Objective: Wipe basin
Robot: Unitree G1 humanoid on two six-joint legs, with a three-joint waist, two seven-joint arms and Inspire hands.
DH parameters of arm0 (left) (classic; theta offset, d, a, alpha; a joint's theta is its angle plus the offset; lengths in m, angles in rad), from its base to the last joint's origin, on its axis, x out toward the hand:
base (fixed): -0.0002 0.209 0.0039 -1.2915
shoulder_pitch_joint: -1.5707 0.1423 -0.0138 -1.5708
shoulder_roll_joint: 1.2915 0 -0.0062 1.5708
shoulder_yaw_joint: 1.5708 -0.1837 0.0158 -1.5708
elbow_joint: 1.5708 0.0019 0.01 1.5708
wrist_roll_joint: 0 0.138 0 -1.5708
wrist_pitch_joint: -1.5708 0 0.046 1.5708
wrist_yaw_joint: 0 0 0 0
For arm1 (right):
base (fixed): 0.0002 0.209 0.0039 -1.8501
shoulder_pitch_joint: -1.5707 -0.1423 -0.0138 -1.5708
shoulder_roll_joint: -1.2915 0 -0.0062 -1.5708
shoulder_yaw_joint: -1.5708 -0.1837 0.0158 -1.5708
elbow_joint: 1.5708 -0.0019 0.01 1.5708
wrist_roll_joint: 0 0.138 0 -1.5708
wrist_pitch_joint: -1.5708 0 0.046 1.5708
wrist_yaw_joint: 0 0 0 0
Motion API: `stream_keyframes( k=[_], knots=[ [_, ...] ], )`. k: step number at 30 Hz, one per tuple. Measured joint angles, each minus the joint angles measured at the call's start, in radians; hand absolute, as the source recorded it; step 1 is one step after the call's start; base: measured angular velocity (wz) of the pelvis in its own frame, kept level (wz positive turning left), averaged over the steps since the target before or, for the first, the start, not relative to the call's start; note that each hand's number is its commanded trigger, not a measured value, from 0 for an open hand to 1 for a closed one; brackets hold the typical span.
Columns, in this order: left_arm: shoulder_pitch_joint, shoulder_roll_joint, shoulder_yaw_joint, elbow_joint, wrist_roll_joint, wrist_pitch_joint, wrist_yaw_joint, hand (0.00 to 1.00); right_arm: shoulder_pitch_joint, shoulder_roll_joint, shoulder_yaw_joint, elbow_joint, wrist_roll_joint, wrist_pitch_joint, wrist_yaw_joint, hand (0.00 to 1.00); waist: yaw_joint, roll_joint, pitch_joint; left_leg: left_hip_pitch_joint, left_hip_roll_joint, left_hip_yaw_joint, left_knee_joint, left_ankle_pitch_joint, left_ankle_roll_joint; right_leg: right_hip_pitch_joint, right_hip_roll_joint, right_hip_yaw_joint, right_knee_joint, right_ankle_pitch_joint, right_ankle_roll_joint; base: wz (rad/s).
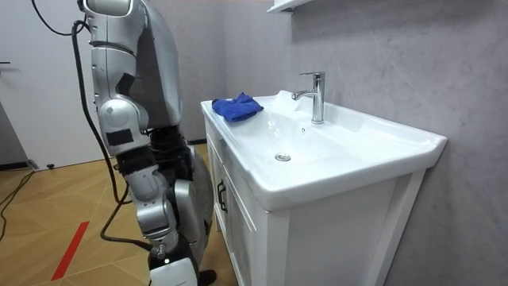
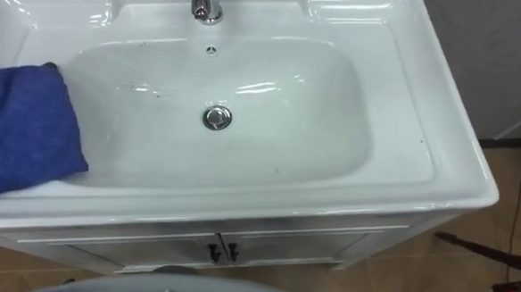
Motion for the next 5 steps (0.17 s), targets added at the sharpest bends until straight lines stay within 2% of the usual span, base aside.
stream_keyframes(
  k=[5],
  knots=[
    [-0.016,0.001,-0.024,0.006,0.046,0.034,-0.084,0.00,-0.003,0.001,0.000,0.004,-0.014,0.023,0.005,0.00,-0.002,-0.001,0.0006,0.003,-0.001,0.007,-0.010,0.002,0.004,-0.008,-0.001,0.021,0.006,0.004,0.001,-0.04]
  ],
)
